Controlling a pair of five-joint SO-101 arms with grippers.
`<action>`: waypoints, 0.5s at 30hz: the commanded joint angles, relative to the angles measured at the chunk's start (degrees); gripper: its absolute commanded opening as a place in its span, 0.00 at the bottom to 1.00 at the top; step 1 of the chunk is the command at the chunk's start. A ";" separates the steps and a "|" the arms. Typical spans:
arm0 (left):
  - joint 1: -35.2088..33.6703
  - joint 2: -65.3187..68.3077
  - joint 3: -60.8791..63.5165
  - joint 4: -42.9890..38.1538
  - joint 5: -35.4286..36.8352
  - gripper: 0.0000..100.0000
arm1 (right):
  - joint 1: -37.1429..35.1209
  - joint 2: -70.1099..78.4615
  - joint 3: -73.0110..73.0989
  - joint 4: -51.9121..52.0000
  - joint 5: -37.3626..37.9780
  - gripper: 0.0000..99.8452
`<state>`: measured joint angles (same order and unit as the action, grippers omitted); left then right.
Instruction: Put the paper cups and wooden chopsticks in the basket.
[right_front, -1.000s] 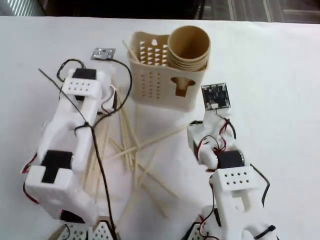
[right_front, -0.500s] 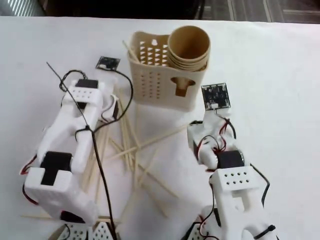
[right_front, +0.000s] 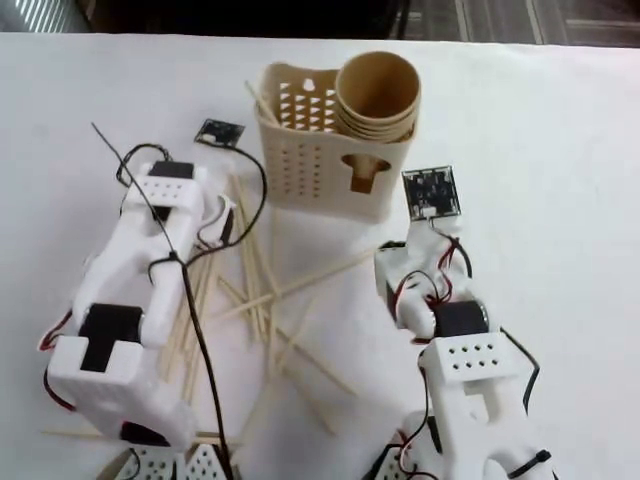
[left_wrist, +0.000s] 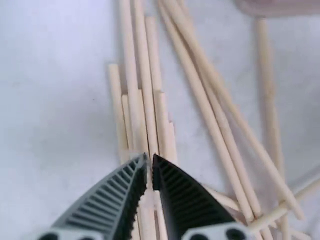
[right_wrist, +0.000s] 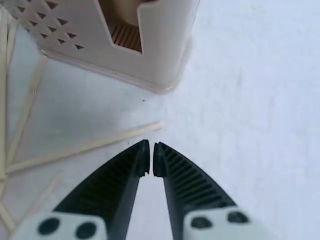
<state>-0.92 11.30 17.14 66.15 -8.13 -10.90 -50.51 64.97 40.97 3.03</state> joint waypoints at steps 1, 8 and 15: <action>-0.57 -2.95 1.41 -0.53 -0.53 0.12 | 0.57 -0.92 -0.18 -0.75 -0.26 0.03; -5.76 -2.95 2.90 -5.27 -0.44 0.22 | 0.40 -0.92 0.62 -1.10 -0.18 0.03; -8.66 -3.03 2.81 -5.71 -0.62 0.21 | 0.31 -0.92 0.62 -1.10 -0.18 0.03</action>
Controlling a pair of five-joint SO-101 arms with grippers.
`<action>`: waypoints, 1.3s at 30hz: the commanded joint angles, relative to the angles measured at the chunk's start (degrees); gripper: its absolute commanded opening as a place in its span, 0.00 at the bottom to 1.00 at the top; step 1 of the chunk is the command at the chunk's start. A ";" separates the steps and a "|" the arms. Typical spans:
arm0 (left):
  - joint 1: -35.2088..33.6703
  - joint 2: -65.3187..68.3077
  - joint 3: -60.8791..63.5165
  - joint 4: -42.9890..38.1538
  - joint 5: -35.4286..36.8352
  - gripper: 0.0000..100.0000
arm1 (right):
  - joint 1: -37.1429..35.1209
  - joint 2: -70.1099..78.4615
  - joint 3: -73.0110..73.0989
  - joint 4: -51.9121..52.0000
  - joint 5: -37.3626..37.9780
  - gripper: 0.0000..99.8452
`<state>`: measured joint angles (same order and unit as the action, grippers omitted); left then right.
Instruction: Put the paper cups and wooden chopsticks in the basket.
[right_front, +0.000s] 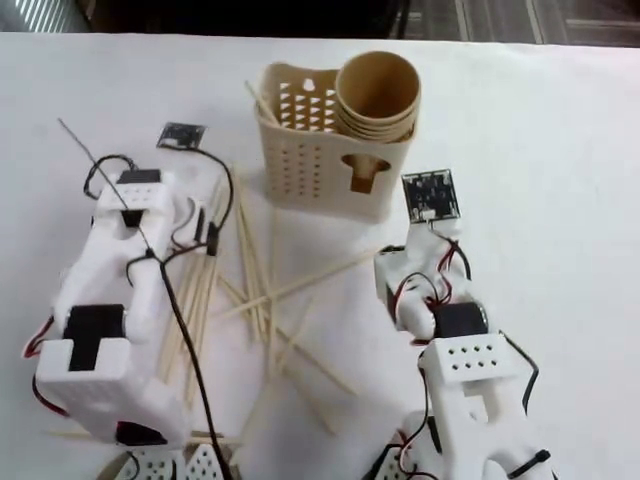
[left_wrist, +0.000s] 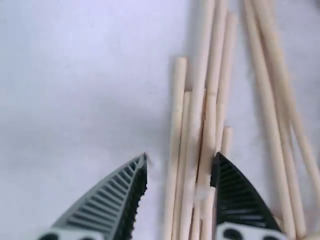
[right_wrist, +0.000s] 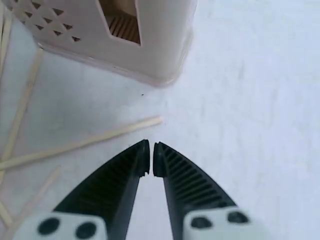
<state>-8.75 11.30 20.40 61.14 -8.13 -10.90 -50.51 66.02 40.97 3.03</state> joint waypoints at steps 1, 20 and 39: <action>-0.84 -2.95 -0.44 -0.70 -0.70 0.21 | 0.31 -0.92 -0.44 -1.10 -0.18 0.03; 4.70 6.55 -10.73 8.53 -4.66 0.02 | 0.22 -1.01 -0.44 -1.10 -0.18 0.03; 7.96 -27.65 -11.78 17.23 -4.84 0.02 | 0.57 -1.27 -0.44 -1.10 -0.18 0.03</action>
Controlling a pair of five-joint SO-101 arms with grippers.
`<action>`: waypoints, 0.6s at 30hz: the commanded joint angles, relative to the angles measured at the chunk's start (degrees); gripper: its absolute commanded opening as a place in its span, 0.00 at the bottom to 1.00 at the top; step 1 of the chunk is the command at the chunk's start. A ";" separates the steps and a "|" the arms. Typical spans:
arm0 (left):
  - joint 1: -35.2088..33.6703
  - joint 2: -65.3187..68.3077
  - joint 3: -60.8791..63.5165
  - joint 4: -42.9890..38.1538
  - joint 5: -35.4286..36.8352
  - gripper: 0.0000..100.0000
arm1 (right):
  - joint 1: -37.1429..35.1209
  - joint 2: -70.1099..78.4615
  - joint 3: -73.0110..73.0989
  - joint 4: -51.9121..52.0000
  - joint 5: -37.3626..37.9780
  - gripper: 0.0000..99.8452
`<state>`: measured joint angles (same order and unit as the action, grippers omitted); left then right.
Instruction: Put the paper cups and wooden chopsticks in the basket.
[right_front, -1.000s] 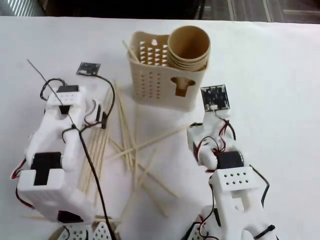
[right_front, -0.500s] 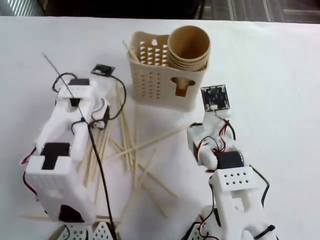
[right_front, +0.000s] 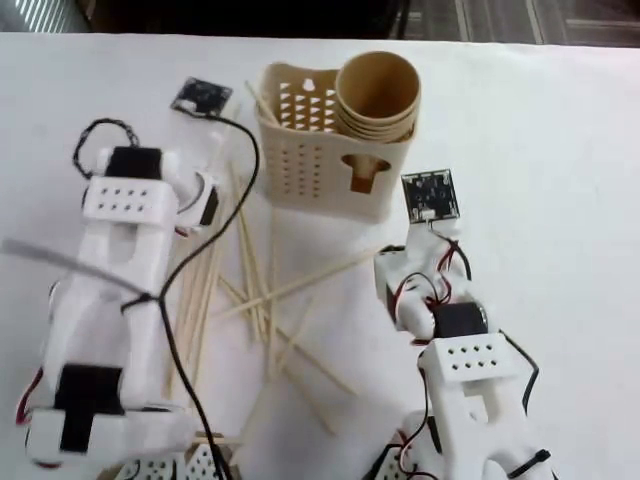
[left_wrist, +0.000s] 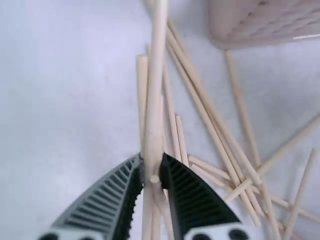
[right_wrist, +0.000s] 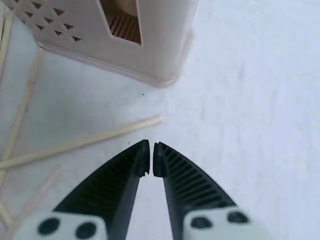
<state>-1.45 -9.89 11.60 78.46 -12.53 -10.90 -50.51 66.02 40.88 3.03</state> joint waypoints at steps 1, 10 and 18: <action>0.75 -7.78 -4.04 0.00 -0.26 0.02 | 0.57 -1.27 -0.44 -1.01 -0.18 0.03; 0.75 -12.26 -18.81 -0.09 2.37 0.02 | 0.57 -1.27 -0.35 -1.01 -0.18 0.03; 6.90 -12.18 -30.77 -4.40 5.54 0.02 | 0.66 -1.27 -0.35 -1.01 -0.18 0.03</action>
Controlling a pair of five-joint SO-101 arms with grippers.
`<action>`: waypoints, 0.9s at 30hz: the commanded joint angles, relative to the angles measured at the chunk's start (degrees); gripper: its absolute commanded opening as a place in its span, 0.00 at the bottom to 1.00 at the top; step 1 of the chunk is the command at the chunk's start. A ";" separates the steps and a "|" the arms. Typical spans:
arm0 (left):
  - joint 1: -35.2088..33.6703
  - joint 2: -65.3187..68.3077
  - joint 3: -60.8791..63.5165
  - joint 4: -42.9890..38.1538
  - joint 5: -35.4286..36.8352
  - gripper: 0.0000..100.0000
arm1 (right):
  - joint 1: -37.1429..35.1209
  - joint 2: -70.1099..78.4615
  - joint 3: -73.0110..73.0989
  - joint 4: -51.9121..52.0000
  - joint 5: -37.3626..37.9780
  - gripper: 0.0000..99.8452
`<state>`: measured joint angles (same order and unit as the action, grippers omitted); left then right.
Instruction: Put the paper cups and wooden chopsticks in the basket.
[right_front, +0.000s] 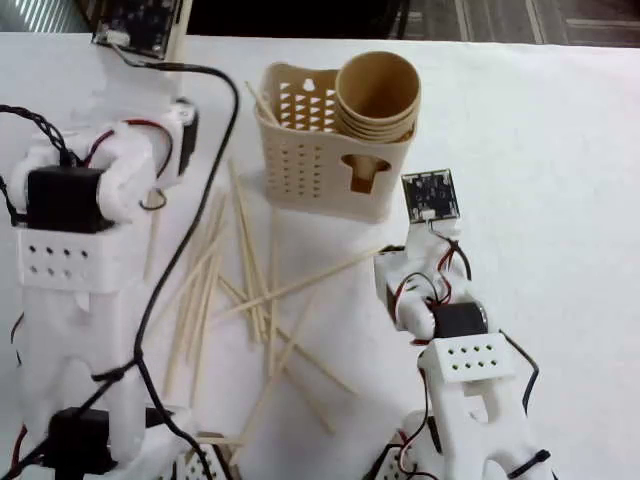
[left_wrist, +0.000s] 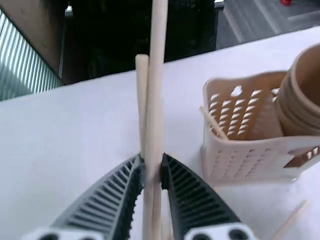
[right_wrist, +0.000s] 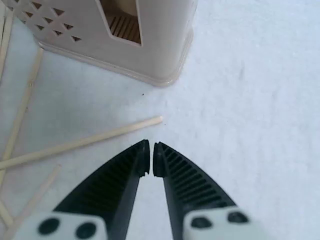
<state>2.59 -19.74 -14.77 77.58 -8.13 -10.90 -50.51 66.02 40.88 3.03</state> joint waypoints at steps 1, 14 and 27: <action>3.82 -2.33 -4.40 -5.45 1.14 0.02 | 0.66 -1.27 -0.35 -1.01 -0.18 0.03; 11.03 -2.24 -2.55 -26.29 1.14 0.02 | 0.66 -1.27 -0.18 -1.01 -0.18 0.03; 15.96 3.91 -2.29 -42.29 1.14 0.02 | 0.66 -1.27 -0.18 -1.01 -0.18 0.03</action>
<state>17.54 -17.45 -16.44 39.34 -7.43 -10.64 -50.51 66.02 40.88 3.03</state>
